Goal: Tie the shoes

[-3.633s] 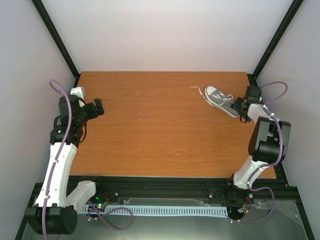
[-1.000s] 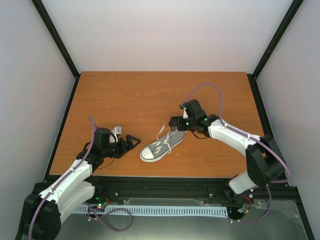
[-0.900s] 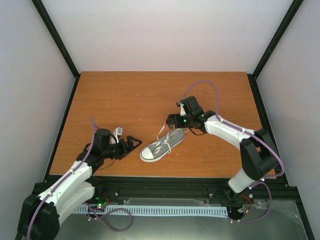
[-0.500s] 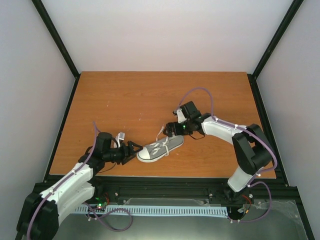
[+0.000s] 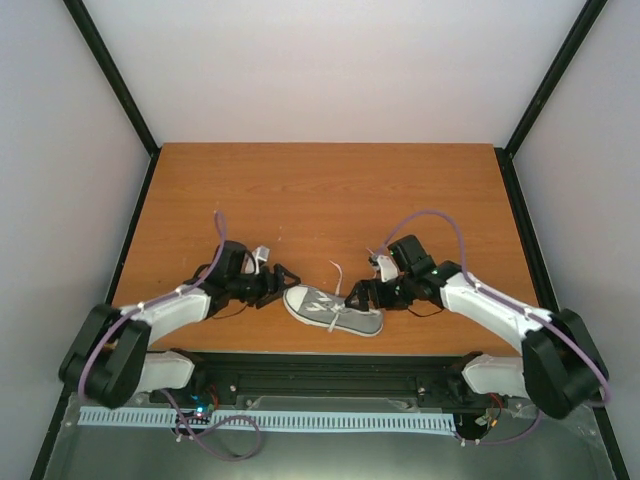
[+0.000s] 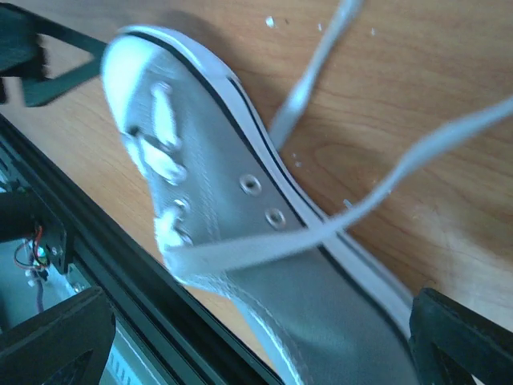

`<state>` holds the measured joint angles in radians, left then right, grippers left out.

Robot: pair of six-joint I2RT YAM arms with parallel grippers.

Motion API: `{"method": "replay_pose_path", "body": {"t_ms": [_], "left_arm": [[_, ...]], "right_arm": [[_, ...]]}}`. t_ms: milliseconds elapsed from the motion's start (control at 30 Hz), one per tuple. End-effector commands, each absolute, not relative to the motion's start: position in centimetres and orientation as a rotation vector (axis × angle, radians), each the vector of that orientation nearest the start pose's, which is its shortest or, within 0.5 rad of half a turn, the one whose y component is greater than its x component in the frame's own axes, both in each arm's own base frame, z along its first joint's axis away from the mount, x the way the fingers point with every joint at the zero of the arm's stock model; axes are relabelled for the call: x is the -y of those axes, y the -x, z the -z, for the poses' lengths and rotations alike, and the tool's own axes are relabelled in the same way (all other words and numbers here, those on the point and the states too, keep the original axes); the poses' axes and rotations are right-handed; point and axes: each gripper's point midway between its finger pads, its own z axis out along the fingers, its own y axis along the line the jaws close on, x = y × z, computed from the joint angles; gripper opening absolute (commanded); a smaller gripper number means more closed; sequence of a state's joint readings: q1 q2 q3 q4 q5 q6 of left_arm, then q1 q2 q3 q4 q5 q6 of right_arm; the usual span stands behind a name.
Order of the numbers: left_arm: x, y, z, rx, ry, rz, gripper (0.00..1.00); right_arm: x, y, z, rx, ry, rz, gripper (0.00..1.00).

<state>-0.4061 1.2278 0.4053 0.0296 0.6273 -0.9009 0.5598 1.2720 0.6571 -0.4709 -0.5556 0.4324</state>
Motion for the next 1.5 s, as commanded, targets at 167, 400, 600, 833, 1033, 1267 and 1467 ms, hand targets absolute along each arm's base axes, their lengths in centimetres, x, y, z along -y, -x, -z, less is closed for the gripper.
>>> {"method": "replay_pose_path", "body": {"t_ms": [167,400,600,833,1033,1267,1467], "left_arm": [[29.8,-25.4,-10.4,-2.505,-0.121,1.441,0.88],[28.1,-27.7,-10.8,-2.509,-0.168,1.138,1.0],[26.7,-27.0,-11.0,-2.5,-0.197,1.055,1.0],[26.1,-24.4,-10.1,-2.493,-0.257,1.125,0.99],[25.5,-22.2,-8.8,-2.536,-0.258,1.174,0.96],[24.6,-22.4,-10.4,-2.472,-0.241,1.125,0.96],[23.7,-22.9,-10.8,-2.448,-0.208,1.056,0.97]], "right_arm": [[-17.7,-22.4,-11.4,-2.657,0.066,-0.642,1.0],[-16.8,-24.1,-11.0,-2.645,-0.008,-0.496,0.93],[-20.7,-22.2,-9.0,-2.724,0.172,-0.562,0.78],[-24.3,-18.4,-9.2,-2.664,0.311,-0.857,0.81],[-23.8,-18.6,-8.1,-2.714,0.252,-0.748,0.88],[-26.0,-20.2,-7.2,-2.751,0.213,-0.652,0.89],[-26.3,-19.7,-4.7,-2.838,0.175,-0.453,0.89]]}}
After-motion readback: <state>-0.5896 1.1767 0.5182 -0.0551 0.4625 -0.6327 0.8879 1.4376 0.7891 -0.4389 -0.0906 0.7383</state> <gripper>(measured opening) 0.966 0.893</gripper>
